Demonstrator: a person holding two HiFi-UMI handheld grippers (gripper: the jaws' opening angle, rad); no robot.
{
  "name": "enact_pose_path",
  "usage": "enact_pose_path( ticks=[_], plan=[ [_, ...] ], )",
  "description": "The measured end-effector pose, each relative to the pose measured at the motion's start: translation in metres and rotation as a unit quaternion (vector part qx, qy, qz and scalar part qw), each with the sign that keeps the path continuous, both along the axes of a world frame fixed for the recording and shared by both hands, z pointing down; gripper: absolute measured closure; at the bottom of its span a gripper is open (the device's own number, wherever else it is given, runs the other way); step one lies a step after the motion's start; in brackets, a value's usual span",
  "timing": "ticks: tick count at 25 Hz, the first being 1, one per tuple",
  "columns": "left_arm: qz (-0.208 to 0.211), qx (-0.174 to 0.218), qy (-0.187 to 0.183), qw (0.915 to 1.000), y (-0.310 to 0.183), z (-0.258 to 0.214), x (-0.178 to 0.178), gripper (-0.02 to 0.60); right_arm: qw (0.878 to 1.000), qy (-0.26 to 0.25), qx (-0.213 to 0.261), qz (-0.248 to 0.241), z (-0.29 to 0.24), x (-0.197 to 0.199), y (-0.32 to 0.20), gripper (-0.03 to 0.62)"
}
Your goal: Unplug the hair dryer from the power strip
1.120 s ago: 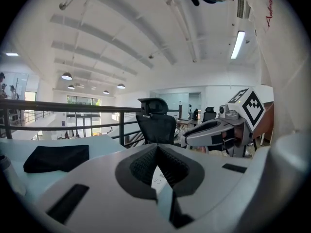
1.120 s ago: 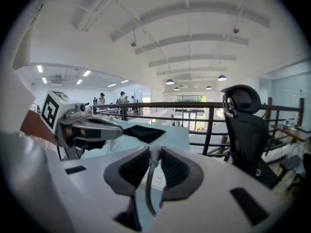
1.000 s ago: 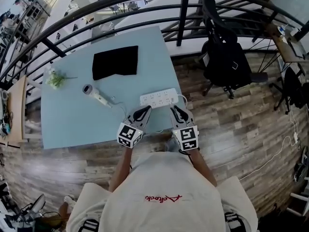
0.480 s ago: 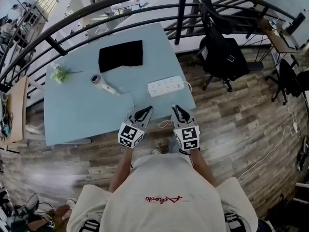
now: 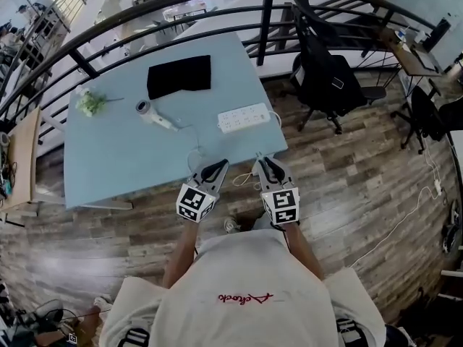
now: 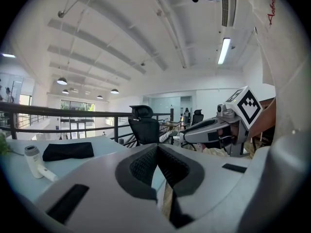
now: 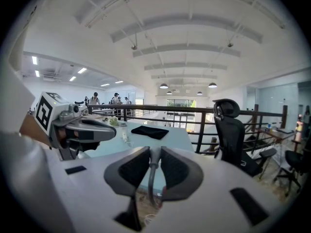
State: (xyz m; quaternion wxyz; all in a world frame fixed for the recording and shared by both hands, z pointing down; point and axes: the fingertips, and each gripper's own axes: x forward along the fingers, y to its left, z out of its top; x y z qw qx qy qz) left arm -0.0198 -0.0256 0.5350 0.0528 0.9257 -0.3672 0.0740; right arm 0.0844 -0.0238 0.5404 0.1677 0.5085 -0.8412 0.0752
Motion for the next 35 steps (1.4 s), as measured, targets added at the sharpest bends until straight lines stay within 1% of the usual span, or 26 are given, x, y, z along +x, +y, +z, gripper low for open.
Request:
enact_pose_path(
  ticks=[4, 9, 16, 20, 27, 35],
  plan=[
    [-0.016, 0.004, -0.003, 0.9999, 0.01, -0.009, 0.01, 0.574, 1.0, -0.005, 0.0, -0.015, -0.005, 0.011, 0.009, 0.513],
    [-0.035, 0.009, -0.002, 0.9993, 0.026, -0.02, 0.033, 0.574, 0.999, -0.007, 0.002, -0.036, -0.011, 0.031, 0.025, 0.513],
    [-0.047, -0.004, 0.003, 0.9989, 0.059, -0.019, 0.063, 0.574, 0.999, -0.013, 0.0, -0.04, -0.013, 0.06, 0.051, 0.517],
    [-0.055, -0.01, 0.003, 0.9984, 0.073, -0.014, 0.069, 0.574, 0.999, -0.013, -0.003, -0.044, -0.011, 0.068, 0.066, 0.519],
    [-0.057, -0.011, 0.001, 0.9983, 0.088, -0.013, 0.082, 0.574, 0.999, -0.015, -0.002, -0.049, -0.01, 0.075, 0.078, 0.52],
    [-0.062, -0.004, -0.007, 0.9981, 0.094, -0.017, 0.081, 0.574, 0.998, -0.018, 0.003, -0.053, -0.015, 0.076, 0.083, 0.52]
  ],
)
